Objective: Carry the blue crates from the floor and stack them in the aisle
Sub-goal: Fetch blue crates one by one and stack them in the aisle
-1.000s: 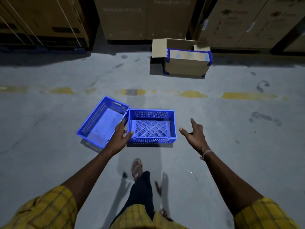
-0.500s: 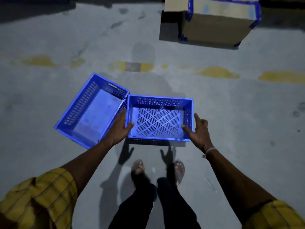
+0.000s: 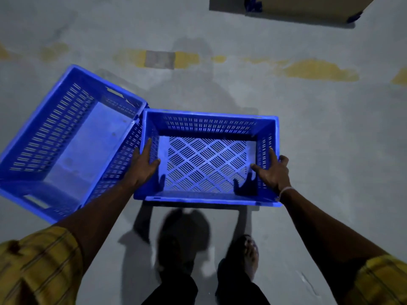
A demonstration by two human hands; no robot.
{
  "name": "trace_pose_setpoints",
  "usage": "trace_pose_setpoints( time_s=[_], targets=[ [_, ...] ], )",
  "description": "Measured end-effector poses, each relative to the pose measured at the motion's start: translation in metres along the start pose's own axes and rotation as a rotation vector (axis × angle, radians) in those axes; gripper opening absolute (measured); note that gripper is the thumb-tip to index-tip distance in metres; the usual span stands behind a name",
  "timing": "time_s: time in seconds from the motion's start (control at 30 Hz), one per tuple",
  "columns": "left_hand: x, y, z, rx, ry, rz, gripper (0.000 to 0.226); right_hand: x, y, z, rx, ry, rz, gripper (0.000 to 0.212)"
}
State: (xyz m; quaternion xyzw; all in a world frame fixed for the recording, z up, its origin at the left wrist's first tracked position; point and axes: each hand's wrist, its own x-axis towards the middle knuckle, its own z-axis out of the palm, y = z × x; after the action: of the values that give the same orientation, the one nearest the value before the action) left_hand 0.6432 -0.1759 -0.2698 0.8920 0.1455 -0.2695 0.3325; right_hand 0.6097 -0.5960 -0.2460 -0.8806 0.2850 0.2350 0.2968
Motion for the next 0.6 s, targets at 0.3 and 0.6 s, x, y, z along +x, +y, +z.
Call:
trace_pose_setpoints(
  time_s=[0.3,0.6],
  targets=[
    [0.025,0.005,-0.001,-0.088,0.078,-0.048,0.070,0.027,-0.001,-0.007,0.027,0.035,0.060,0.089],
    [-0.027,0.089,-0.066,-0.060,0.088,0.096,0.065,-0.016,-0.032,-0.102,-0.104,0.083,0.057,0.085]
  ],
)
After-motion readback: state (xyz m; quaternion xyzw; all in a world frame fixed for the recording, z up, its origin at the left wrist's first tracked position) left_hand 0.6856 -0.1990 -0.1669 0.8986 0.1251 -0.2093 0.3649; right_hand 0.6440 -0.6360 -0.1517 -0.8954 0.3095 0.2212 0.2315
